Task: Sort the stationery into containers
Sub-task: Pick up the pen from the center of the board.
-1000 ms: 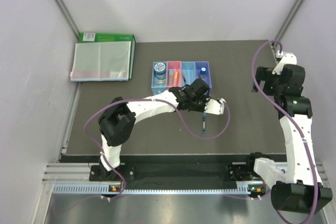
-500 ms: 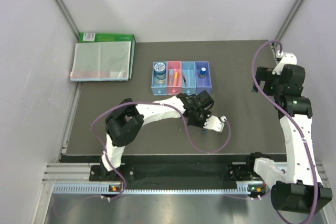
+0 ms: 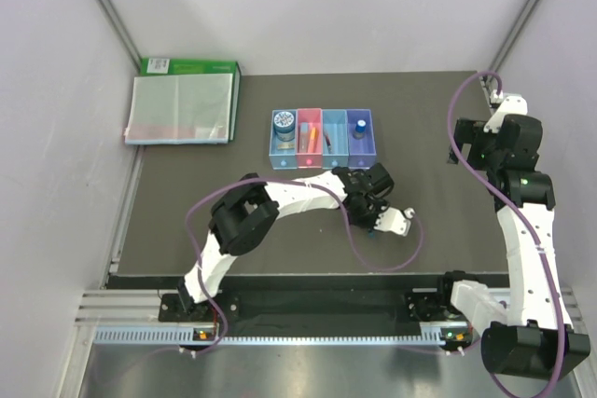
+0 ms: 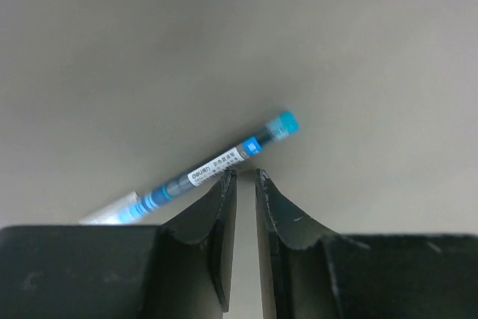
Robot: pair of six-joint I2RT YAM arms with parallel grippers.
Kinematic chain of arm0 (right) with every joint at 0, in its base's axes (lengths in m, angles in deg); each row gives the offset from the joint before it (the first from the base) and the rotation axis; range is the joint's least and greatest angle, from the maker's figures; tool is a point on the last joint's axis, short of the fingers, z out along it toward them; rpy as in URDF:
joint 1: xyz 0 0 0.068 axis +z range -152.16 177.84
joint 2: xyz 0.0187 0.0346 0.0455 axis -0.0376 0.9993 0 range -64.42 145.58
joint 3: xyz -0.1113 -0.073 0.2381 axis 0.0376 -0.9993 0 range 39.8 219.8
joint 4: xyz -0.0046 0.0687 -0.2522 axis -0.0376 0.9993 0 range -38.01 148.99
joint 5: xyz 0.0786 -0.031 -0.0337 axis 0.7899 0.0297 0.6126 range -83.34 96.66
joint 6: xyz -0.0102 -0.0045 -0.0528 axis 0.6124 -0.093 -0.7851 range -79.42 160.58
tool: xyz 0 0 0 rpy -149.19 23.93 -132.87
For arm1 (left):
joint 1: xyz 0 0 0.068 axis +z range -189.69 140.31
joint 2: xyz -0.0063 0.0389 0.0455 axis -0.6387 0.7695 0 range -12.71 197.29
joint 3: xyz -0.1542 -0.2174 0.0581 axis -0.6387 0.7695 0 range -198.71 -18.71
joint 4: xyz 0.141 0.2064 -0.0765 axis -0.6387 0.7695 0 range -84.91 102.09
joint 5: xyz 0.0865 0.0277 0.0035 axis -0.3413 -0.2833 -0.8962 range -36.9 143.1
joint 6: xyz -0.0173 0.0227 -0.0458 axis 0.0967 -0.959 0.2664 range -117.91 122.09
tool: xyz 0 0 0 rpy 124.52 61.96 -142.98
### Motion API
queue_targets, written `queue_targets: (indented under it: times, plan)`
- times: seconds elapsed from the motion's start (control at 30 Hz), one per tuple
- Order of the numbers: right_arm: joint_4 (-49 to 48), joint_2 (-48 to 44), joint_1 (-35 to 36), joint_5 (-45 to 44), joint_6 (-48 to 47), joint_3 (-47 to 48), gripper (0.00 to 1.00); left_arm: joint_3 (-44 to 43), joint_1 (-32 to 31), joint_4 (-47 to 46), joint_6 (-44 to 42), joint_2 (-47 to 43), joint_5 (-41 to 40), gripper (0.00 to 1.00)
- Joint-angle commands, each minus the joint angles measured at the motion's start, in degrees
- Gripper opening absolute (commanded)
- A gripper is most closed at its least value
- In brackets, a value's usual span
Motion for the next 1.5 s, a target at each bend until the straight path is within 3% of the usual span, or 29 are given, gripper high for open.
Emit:
queue_targets:
  times: [0.0, 0.2, 0.37, 0.53, 0.63, 0.83, 0.87, 0.9, 1.0, 1.13, 1.47]
  plan:
    - [-1.3, -1.2, -1.2, 0.4, 0.8, 1.8, 1.0, -4.9, -1.0, -0.3, 1.6, 2.8, 3.0, 0.22]
    - [-0.7, -1.9, -1.2, 1.8, 0.5, 1.0, 1.0, -6.5, -1.0, -2.5, 2.4, 3.3, 1.3, 0.22]
    - [0.5, -1.9, -1.2, 4.2, -0.2, 0.8, 1.0, -2.3, -0.4, -1.4, 1.9, -1.7, -0.4, 0.21]
    - [1.4, -1.7, -1.2, 7.3, -0.2, 0.7, 1.0, 7.1, 0.6, -1.2, 4.3, -13.9, -2.6, 0.22]
    - [1.9, -1.5, -1.2, 9.8, -0.2, 0.8, 1.0, 12.9, 1.6, -1.5, 7.3, -22.9, -3.2, 0.29]
    - [3.2, -0.5, -1.1, 16.9, -2.0, 0.3, 1.0, 24.5, 2.0, -2.1, 12.7, -40.8, -10.6, 0.82]
    - [3.3, 0.0, -1.0, 17.7, -2.0, 0.1, 1.0, 26.6, 1.9, -2.3, 13.4, -44.6, -11.6, 0.97]
    - [3.4, 0.3, -0.8, 18.6, -2.1, 0.0, 1.0, 27.4, 1.9, -1.9, 13.9, -46.3, -13.0, 0.99]
    - [4.0, 1.2, 1.1, 19.3, -3.4, 0.0, 1.0, 29.0, 2.2, -1.0, 16.0, -52.1, -18.8, 0.99]
    - [5.4, 2.9, 5.5, 17.1, -8.6, 0.4, 1.0, 27.7, 6.7, 1.0, 18.6, -58.7, -20.2, 0.99]
    - [7.7, 13.0, 22.9, 9.6, -11.1, -0.7, 1.0, 28.2, 8.9, -0.2, 14.8, -67.8, -28.7, 0.99]
